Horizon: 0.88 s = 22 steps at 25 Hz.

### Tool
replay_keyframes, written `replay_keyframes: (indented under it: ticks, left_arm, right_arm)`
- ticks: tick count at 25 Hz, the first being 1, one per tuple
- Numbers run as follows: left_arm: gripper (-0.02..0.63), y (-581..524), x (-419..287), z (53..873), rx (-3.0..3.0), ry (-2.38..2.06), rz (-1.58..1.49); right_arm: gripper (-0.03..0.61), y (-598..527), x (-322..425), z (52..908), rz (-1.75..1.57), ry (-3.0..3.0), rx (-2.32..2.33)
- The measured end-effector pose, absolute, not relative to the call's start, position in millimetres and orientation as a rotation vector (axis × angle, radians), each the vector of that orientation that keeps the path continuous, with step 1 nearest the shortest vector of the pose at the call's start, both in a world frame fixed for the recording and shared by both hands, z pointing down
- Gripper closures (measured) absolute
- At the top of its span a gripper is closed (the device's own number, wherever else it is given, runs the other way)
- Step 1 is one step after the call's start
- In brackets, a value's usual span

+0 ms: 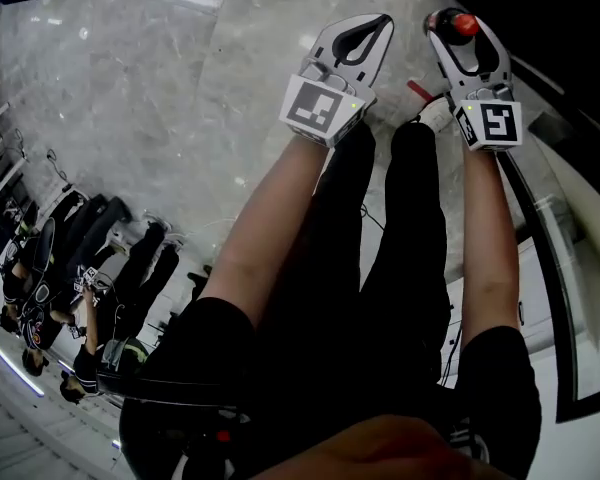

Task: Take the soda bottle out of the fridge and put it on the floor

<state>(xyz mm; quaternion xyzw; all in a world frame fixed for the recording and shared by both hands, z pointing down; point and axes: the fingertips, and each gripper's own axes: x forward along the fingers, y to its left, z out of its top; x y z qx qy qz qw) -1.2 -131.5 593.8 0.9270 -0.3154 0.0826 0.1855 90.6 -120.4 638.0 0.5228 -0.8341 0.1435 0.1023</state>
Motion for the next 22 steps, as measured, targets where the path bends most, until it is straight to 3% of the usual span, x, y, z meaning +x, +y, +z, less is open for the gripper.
replay_keyframes:
  ticks: [14,22]
  left_arm:
    - [0.617,-139.0,-41.2,850.4,2.550,-0.872,0.448]
    - [0.617,-158.2,-44.8,949.1,2.533,-0.806,0.481]
  right_arm:
    - [0.279,-139.3,31.9,920.3,0.562,-2.443,1.260]
    - [0.279,-156.5,10.7,1044.5,0.591,-2.448,1.112]
